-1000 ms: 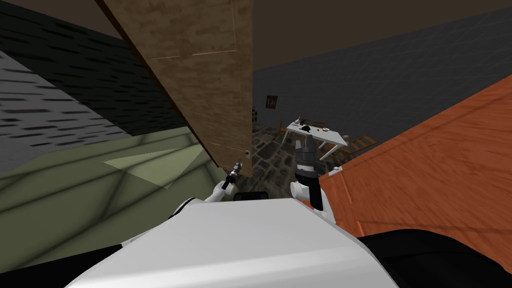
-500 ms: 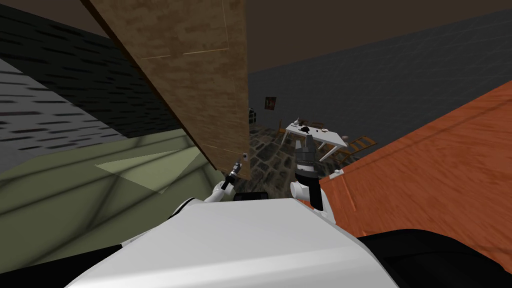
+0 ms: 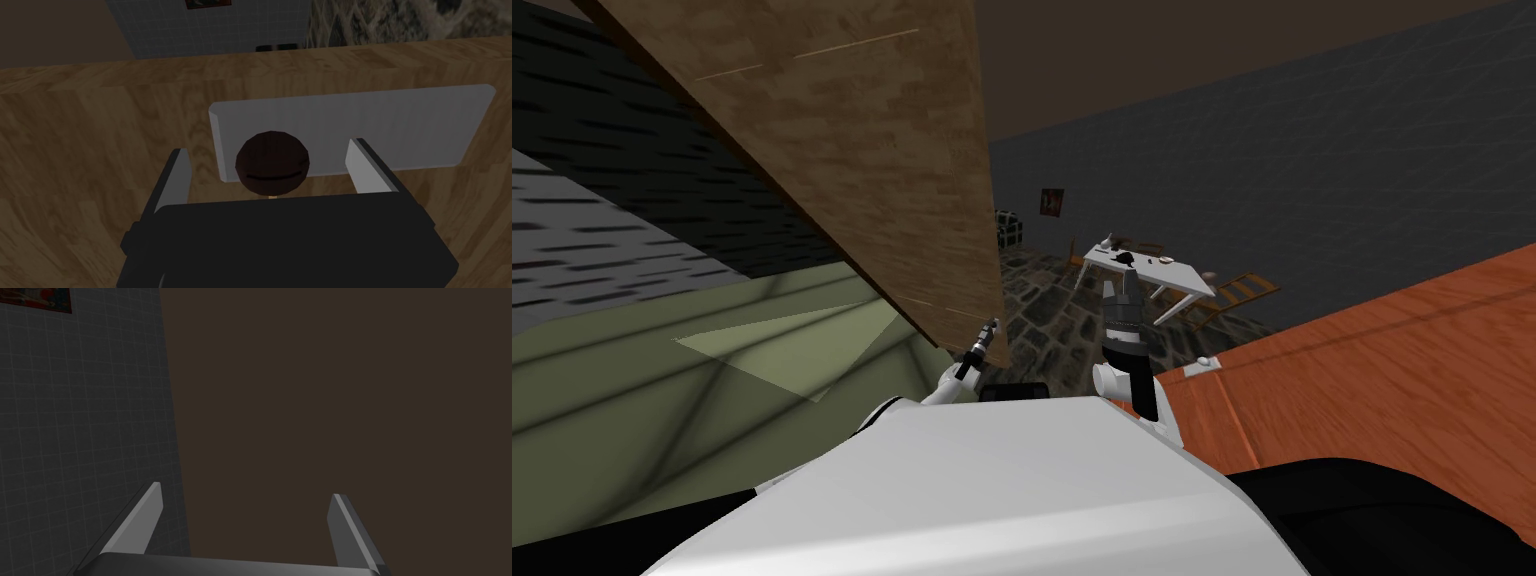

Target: Push the door open

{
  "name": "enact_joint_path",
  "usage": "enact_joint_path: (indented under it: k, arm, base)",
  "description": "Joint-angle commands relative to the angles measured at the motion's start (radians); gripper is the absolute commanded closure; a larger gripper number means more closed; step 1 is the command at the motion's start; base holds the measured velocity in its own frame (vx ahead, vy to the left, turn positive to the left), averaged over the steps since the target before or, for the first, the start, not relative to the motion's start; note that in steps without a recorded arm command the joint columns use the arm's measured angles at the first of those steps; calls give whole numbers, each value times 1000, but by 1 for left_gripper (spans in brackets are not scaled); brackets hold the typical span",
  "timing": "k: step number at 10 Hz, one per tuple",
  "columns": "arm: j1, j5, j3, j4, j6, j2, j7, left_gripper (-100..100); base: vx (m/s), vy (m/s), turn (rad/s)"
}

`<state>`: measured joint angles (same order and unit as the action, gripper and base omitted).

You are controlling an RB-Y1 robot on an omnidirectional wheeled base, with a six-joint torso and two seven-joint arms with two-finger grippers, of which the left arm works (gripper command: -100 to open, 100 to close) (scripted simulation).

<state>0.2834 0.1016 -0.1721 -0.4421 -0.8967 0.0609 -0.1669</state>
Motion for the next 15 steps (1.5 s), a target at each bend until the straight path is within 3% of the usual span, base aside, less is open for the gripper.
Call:
enact_joint_path:
  k: [1, 6, 15]
  arm:
    - [1, 0, 0, 1, 1, 1, 0, 100]
    - [1, 0, 0, 1, 1, 1, 0, 100]
    - [-3, -34, 55, 2, 11, 23, 28, 100]
  base:
    - [-17, 4, -5]
    - [-14, 6, -3]
    - [119, -64, 25]
